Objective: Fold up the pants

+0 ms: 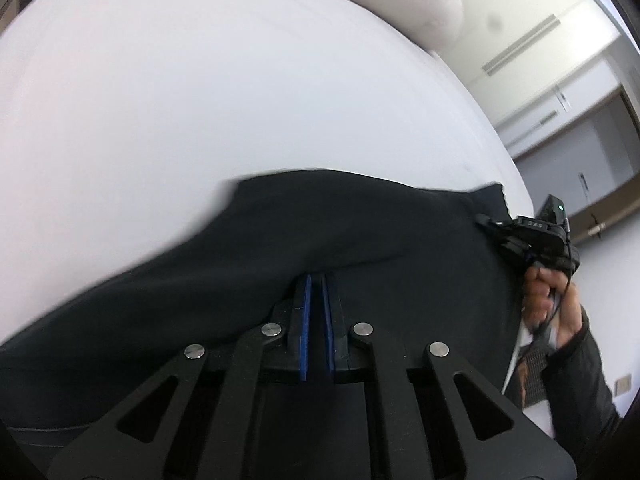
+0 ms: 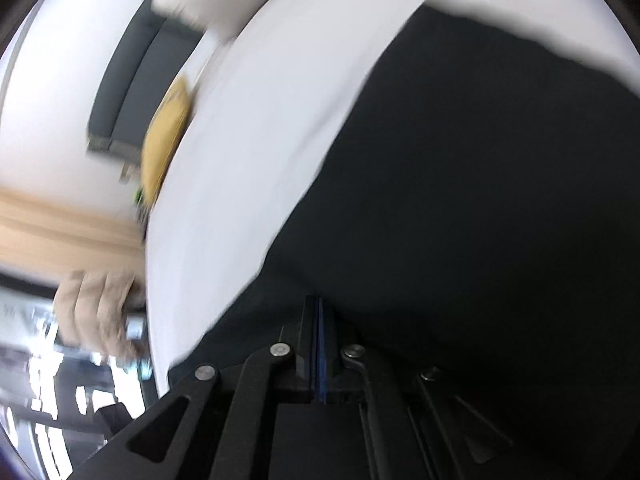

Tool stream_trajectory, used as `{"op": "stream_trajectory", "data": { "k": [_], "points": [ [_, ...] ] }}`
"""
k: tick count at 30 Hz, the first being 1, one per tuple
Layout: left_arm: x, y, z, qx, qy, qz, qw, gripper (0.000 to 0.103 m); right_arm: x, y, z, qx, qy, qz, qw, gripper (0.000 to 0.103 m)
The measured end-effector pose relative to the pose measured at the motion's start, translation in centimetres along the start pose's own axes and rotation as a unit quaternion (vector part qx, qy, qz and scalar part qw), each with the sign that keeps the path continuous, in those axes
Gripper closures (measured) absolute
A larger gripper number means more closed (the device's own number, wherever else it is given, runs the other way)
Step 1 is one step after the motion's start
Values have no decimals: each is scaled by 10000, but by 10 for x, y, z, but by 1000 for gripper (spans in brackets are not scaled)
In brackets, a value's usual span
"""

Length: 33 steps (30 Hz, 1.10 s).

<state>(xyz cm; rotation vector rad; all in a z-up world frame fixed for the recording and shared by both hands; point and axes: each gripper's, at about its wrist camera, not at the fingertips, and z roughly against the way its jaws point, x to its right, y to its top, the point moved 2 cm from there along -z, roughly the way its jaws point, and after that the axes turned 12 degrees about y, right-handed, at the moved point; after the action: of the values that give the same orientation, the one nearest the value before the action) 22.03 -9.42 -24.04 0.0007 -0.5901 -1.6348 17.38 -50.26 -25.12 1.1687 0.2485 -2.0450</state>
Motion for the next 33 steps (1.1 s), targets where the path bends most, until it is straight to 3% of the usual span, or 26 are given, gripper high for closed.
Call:
{"op": "stream_trajectory", "data": {
  "k": [3,5,7,10,13,16,18,19,21,26,28,33],
  "points": [
    [-41,-14,18,95,66,287,9995,96,4,23,33,557,-636,83,9964,103],
    [-67,-28,41,242,375,518,9977,97,0,26,58,825,-936,97,9921,100],
    [-89,-41,64,424,535,793,9945,97,-16,6,64,785,-770,260,9936,100],
    [-98,-61,89,609,503,1116,9906,97,-57,-50,51,175,134,654,9976,100],
    [-74,-82,107,821,147,995,9915,97,-96,-136,11,-838,1061,812,9875,100],
    [-52,-97,96,663,166,750,9948,97,-111,-208,-31,-1691,1451,790,9717,100],
    [-51,-104,76,456,503,674,9954,97,-110,-236,-61,-2055,1303,826,9664,103],
    [-64,-109,71,440,358,878,9945,97,-105,-237,-66,-2045,1199,841,9678,103],
    [-81,-114,74,520,101,1194,9914,97,-87,-223,-62,-1877,1398,593,9704,103],
    [-92,-120,77,611,55,1334,9892,97,-31,-145,-14,-908,1074,152,9899,103],
    [-92,-122,75,618,77,1339,9890,97,-6,-115,5,-505,1054,-115,9931,103],
    [-95,-122,80,611,96,1330,9892,97,40,-40,61,469,465,-319,9973,103]
  ]
}}
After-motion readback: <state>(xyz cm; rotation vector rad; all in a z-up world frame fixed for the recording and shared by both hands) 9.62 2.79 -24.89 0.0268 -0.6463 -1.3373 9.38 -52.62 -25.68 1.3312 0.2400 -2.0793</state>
